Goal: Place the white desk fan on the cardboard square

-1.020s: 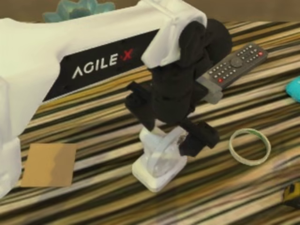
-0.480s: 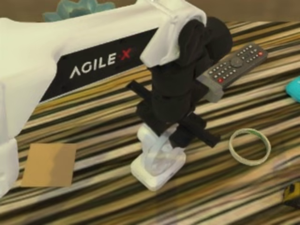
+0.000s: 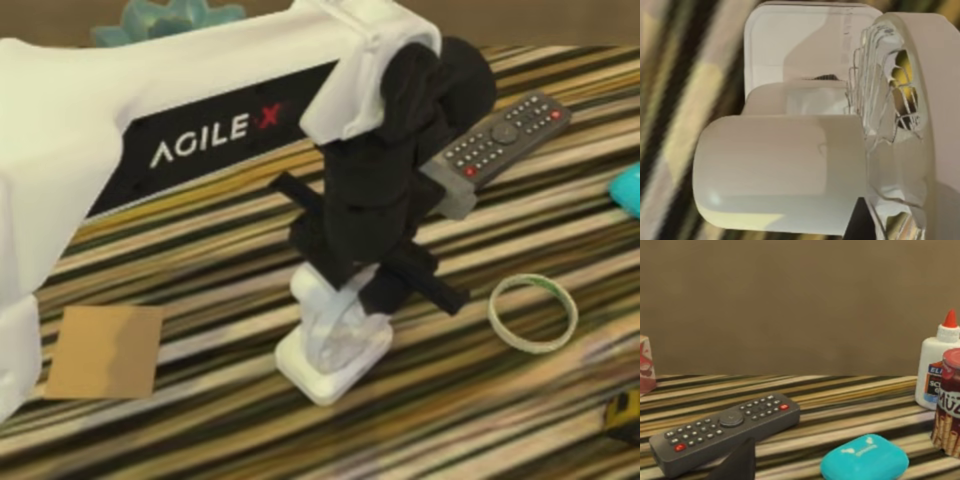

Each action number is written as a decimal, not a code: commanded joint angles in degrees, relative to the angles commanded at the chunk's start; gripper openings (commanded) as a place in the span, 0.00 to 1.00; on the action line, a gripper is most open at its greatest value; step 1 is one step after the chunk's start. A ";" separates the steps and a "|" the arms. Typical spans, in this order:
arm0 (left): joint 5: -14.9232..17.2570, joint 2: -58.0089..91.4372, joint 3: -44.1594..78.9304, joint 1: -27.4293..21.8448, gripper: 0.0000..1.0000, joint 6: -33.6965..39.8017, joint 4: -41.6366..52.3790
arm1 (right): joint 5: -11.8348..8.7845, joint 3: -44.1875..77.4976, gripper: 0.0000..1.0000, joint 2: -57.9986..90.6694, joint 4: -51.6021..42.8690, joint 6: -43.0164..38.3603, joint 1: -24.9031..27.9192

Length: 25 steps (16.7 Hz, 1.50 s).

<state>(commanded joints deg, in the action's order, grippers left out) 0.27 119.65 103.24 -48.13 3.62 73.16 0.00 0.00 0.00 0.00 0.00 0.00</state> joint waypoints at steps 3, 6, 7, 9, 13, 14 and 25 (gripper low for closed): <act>0.01 0.20 2.45 0.20 0.00 0.08 2.36 | 0.00 0.00 1.00 0.00 0.00 0.00 0.00; 0.00 0.57 8.86 0.69 0.00 0.12 8.13 | 0.00 0.00 1.00 0.00 0.00 0.00 0.00; 0.00 0.68 10.62 0.83 0.00 0.11 9.92 | 0.00 0.00 1.00 0.00 0.00 0.00 0.00; 0.00 0.72 12.39 1.03 0.00 0.09 11.67 | 0.00 0.00 1.00 0.00 0.00 0.00 0.00; -0.02 0.54 12.25 0.76 0.00 -0.07 11.58 | 0.00 0.00 1.00 0.00 0.00 0.00 0.00; -0.02 0.34 11.88 1.05 0.00 -0.72 11.59 | 0.00 0.00 1.00 0.00 0.00 0.00 0.00; 0.03 -14.09 -6.01 18.61 0.00 -43.08 8.98 | 0.00 0.00 1.00 0.00 0.00 0.00 0.00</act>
<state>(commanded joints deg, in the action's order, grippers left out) 0.30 105.56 97.22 -29.52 -39.47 82.14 0.00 0.00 0.00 0.00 0.00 0.00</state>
